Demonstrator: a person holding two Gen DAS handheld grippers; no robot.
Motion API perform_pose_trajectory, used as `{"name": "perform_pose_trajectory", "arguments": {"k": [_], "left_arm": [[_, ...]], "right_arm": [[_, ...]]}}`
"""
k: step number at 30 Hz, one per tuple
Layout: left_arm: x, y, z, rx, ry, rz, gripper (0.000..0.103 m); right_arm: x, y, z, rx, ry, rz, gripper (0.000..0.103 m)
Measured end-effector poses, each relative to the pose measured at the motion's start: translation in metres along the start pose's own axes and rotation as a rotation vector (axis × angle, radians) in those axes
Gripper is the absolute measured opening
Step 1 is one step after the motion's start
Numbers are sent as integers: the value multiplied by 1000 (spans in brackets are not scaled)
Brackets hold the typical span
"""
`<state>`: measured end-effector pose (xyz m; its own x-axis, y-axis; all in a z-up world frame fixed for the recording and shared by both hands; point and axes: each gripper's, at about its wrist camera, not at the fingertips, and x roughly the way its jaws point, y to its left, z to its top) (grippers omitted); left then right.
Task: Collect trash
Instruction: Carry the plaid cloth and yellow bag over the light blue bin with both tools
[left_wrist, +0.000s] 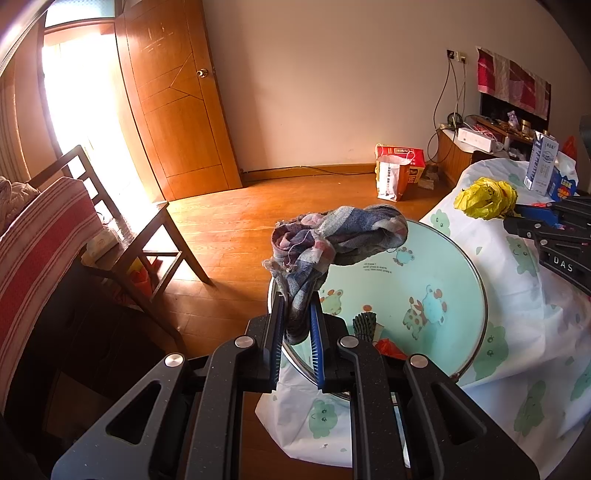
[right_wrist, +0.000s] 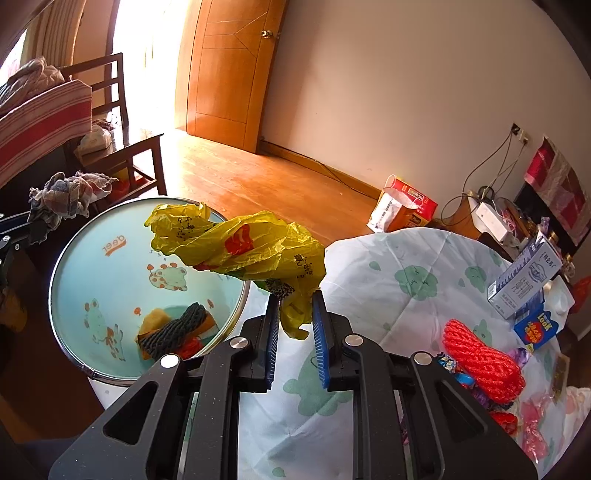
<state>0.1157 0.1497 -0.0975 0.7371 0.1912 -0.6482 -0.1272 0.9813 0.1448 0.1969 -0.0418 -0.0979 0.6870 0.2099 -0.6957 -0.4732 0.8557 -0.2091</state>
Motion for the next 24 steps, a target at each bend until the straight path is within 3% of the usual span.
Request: {"name": "perform_pose_trajectory", "arguments": {"k": [24], "left_arm": [[-1, 2, -1, -1, -3, -3, 13]], "right_arm": [[1, 10, 3, -26, 0, 7, 18]]}}
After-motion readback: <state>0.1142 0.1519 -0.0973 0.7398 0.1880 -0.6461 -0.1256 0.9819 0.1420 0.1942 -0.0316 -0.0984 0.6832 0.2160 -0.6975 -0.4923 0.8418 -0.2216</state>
